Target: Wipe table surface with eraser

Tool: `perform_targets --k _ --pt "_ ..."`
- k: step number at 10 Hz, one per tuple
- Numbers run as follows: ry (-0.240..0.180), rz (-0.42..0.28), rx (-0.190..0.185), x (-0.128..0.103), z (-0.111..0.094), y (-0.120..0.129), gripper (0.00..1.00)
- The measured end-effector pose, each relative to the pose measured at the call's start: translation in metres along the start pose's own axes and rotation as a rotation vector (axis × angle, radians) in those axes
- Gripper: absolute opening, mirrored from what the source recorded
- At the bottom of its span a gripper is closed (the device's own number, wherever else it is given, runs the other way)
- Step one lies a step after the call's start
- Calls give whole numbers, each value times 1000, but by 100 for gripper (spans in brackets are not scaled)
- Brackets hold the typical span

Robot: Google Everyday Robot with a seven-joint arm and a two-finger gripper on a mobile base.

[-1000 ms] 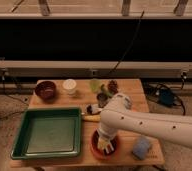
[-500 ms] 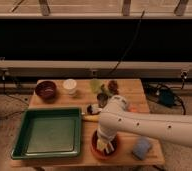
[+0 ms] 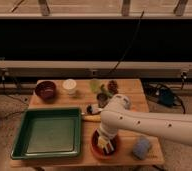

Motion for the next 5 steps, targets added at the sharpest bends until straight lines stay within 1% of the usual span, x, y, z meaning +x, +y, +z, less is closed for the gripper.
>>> perform_targets --k 3,5 --pt "-8 54 -11 -8 7 -9 65" --pt "-16 70 -19 -16 10 -13 65"
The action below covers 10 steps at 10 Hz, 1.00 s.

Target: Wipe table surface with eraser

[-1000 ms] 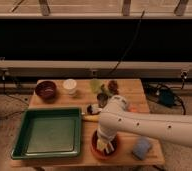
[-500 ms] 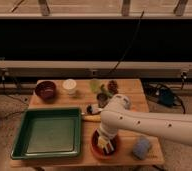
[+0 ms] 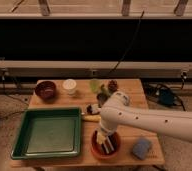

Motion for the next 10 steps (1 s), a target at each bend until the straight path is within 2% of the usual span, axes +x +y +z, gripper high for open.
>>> perform_targets --k 5,9,10 --pt "3 24 -15 -17 6 -2 63" --pt "23 45 -21 -21 10 2 27" --pt "30 49 -13 -21 10 2 15"
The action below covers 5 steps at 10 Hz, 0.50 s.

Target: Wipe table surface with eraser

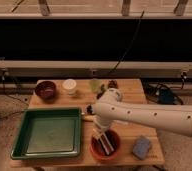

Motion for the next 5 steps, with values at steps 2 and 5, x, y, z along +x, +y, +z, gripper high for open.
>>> perform_targets --k 2,5 --pt "9 -1 7 1 0 2 1" --pt "2 2 10 5 -11 -6 0"
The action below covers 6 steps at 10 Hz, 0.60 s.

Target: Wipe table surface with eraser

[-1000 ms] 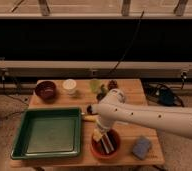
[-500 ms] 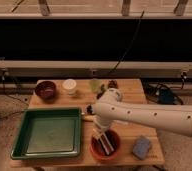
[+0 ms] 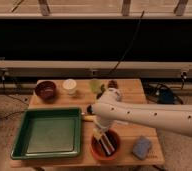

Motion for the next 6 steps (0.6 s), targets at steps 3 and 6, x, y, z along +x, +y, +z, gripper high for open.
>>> perform_targets --k 3,6 --pt "-50 9 -3 2 -30 -27 0" --pt "-94 28 4 7 -56 -70 0"
